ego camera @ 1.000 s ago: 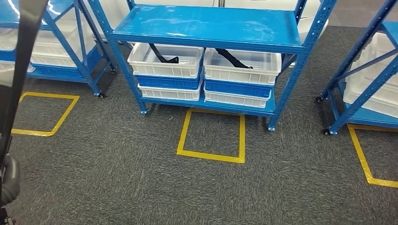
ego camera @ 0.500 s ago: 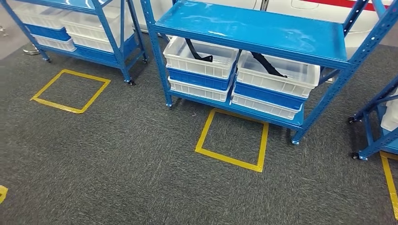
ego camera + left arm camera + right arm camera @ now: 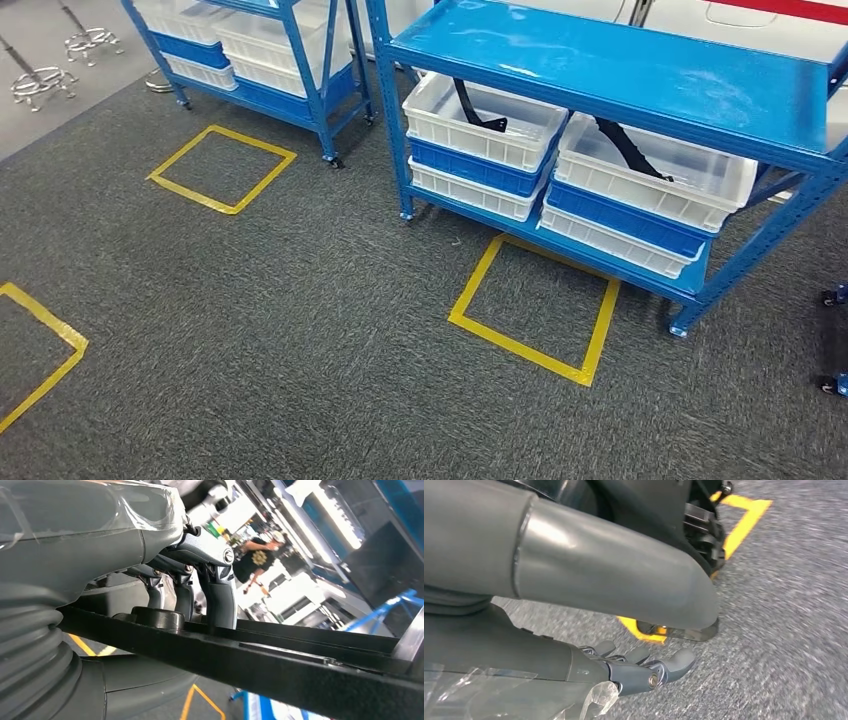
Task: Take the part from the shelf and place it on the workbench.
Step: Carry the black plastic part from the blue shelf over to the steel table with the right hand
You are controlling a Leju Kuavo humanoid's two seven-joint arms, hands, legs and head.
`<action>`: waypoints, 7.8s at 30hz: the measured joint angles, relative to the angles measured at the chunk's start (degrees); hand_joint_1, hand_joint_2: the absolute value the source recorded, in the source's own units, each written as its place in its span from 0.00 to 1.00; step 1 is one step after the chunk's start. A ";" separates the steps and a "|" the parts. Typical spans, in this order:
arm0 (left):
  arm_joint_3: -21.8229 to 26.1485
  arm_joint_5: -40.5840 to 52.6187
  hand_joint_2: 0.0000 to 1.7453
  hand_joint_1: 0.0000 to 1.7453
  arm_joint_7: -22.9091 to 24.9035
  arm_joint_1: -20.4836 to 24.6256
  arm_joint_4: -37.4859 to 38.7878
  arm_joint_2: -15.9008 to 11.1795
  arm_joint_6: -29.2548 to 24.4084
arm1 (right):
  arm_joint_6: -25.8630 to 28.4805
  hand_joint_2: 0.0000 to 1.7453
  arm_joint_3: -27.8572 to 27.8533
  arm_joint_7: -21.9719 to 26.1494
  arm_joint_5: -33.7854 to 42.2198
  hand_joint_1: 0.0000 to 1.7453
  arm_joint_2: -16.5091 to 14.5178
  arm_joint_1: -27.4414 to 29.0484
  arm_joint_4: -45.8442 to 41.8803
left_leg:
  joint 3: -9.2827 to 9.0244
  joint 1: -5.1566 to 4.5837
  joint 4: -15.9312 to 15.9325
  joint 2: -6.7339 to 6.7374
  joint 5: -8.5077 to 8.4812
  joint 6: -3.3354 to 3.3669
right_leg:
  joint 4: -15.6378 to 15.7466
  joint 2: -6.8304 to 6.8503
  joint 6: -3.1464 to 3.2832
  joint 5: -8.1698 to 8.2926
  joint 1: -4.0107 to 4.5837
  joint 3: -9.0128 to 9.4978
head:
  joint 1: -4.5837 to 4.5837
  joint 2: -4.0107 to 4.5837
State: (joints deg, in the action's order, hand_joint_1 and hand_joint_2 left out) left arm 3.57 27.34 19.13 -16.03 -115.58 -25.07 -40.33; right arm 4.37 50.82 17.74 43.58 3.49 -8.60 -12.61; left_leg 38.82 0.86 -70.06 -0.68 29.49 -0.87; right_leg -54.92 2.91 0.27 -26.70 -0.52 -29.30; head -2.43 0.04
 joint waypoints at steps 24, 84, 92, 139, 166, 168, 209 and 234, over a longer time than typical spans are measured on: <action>-8.17 1.10 1.00 1.00 0.57 9.58 0.65 -1.99 5.62 | 6.31 0.00 2.66 -6.00 -12.03 0.00 6.61 -6.10 -1.33 | -6.12 -0.09 15.62 -6.07 -7.19 1.08 | 0.87 -5.05 -0.44 0.81 0.23 0.49 | -0.01 0.00; -21.27 -0.34 1.00 1.00 -3.61 21.93 10.03 -0.37 8.36 | -2.33 0.00 2.00 -13.28 -24.98 0.00 8.53 -7.84 -4.84 | -5.16 0.34 16.15 -7.18 -8.60 0.93 | -0.54 -5.47 -1.95 1.51 -0.47 -2.13 | 0.16 -0.01; -21.46 -1.03 1.00 1.00 -3.61 22.37 10.87 -0.35 8.38 | -2.40 0.00 1.52 -13.12 -25.16 0.00 8.54 -7.73 -4.96 | 2.39 -0.06 -0.16 -0.02 -2.11 0.72 | -0.42 0.56 -0.25 1.38 0.64 -2.09 | -0.04 0.00; -16.97 -9.39 1.00 1.00 -7.09 24.94 16.26 -1.62 8.07 | -1.62 0.00 -1.42 -15.17 -28.60 0.00 0.34 -15.19 -6.86 | -5.53 -0.50 15.87 -4.25 -8.43 3.74 | -11.66 -3.77 -3.15 -2.26 -0.11 -8.05 | 0.14 0.00; -19.50 -12.33 1.00 1.00 -6.41 23.77 17.37 -0.85 5.99 | 3.02 0.00 -4.12 -13.89 -29.99 0.00 3.81 -12.13 -7.54 | -5.55 -0.24 15.92 -0.31 -8.36 3.91 | -15.65 -2.43 -3.47 -7.12 -0.04 -8.33 | 0.10 -0.01; -19.87 -13.04 1.00 1.00 -6.38 23.55 17.45 -0.71 6.10 | 3.17 0.00 -4.30 -14.25 -30.53 0.00 3.94 -11.72 -7.55 | -5.58 -0.24 15.90 -1.57 -8.32 3.92 | -16.92 -2.66 -3.45 -5.97 -0.07 -9.92 | 0.11 -0.01; -22.44 -16.43 1.00 1.00 -8.85 24.13 17.57 -0.63 5.70 | 2.22 0.00 -4.92 -15.40 -37.82 0.00 3.14 -10.57 -8.04 | -4.27 -0.04 12.06 -3.67 -5.21 1.11 | -0.20 -4.97 -1.24 2.78 -0.77 -3.23 | 0.01 0.00; -21.41 -20.67 1.00 1.00 -11.67 25.71 17.07 -1.47 8.98 | 1.20 0.00 -4.04 -15.18 -41.07 0.00 1.16 -10.08 -7.66 | -6.09 -0.67 15.45 0.57 -6.95 2.17 | 0.67 -2.73 -2.13 2.30 -0.09 -2.16 | -0.05 0.00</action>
State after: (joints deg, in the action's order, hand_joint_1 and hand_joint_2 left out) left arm -17.84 6.68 7.46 9.69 -98.51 -26.54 -31.35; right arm 5.56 46.78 2.56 2.51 4.65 -18.69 -20.27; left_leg 32.74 0.20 -54.61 -0.10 22.54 1.30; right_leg -54.25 0.18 -1.86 -24.40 -0.62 -31.46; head -2.47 0.04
